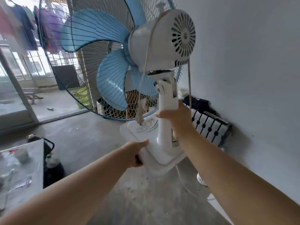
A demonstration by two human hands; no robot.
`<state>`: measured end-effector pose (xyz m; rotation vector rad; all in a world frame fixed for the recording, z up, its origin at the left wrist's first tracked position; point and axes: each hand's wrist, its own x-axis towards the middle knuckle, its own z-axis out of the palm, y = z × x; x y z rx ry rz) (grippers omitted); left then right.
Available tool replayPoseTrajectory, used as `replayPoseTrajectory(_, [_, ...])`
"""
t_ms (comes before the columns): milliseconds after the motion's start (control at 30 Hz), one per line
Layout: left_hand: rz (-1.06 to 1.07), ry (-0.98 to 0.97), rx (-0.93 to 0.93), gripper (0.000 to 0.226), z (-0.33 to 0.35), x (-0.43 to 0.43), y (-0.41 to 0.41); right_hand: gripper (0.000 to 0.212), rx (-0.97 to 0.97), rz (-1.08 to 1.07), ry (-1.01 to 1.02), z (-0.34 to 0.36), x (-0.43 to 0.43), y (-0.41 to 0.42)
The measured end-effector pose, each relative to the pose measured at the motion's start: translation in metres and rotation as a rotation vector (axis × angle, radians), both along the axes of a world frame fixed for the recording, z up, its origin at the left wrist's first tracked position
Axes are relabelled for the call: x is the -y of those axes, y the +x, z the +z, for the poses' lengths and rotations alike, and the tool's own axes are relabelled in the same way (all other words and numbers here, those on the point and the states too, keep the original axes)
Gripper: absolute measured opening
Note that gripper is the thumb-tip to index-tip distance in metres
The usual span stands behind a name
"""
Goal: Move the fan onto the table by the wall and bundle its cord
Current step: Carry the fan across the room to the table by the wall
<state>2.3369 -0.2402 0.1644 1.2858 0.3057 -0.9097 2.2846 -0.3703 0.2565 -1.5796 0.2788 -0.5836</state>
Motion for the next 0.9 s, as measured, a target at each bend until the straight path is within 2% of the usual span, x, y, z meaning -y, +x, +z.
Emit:
replayPoseTrajectory(133, [-0.022,0.02,0.005,0.044,-0.006,0.031,0.064,0.037,0.002,0.005,0.0,-0.006,0.03,0.064])
replayPoseTrajectory(333, [0.015,0.013,0.012,0.021,-0.02,0.101,0.186,0.042,0.01,0.056,-0.01,-0.018,0.101,0.191])
replayPoseTrajectory(400, [0.038,0.022,0.003,0.024,-0.018,0.123,0.222,0.047,0.003,0.077,-0.02,-0.018,0.123,0.231])
replayPoseTrajectory(533, [0.078,0.064,0.004,0.046,-0.003,0.17,0.298,0.044,-0.016,0.115,-0.041,-0.004,0.173,0.315])
replayPoseTrajectory(700, [0.118,0.045,0.034,0.035,0.009,0.213,0.381,0.042,-0.018,0.158,-0.018,0.009,0.219,0.408])
replayPoseTrajectory(900, [0.159,0.077,0.06,0.054,-0.001,0.243,0.489,0.041,-0.004,0.169,-0.014,-0.002,0.249,0.509])
